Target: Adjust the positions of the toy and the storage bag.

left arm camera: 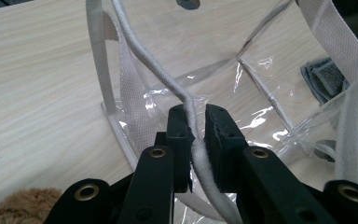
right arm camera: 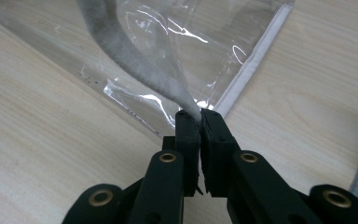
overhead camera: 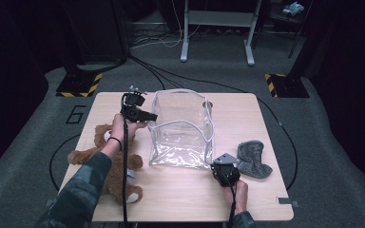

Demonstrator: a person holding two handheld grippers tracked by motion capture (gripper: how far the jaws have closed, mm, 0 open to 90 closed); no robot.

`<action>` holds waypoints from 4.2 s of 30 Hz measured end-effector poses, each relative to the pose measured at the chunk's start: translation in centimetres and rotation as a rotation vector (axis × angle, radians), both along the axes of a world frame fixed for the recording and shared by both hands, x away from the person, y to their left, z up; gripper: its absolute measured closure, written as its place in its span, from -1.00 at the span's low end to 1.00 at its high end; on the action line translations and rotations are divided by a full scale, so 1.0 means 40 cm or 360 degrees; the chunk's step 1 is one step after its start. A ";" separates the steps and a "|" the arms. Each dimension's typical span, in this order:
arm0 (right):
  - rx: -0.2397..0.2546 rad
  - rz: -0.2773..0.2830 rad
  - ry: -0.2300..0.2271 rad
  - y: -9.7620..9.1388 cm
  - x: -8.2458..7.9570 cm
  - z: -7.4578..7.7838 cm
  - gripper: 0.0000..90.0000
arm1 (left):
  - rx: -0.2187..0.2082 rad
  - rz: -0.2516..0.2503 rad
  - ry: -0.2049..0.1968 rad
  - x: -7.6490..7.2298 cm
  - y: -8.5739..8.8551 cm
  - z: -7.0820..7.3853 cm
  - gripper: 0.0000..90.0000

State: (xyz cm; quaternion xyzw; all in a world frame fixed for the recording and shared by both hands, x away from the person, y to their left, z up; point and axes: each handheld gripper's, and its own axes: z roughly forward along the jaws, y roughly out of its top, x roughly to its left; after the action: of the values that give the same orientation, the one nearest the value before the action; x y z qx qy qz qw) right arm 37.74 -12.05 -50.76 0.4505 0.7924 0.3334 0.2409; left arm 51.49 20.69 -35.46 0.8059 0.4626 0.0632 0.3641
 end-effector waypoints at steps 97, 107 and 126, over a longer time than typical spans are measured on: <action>0.0114 -0.0043 0.0083 -0.076 -0.083 -0.053 -0.69 | 0.0102 0.0636 -0.0370 -0.237 0.291 -0.132 0.12; 0.0114 -0.0042 0.0082 -0.077 -0.082 -0.053 -0.69 | 0.0096 0.0621 -0.0455 -0.217 0.287 -0.093 0.12; 0.0117 -0.0043 0.0085 -0.076 -0.083 -0.053 -0.69 | 0.0116 0.0658 -0.0591 -0.176 0.286 0.017 0.12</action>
State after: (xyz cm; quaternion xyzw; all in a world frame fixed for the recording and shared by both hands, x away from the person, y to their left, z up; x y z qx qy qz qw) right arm 34.43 -15.10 -52.90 0.4783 0.7796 0.3468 0.2075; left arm 44.44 32.12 -34.78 0.6816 0.5400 0.2994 0.3928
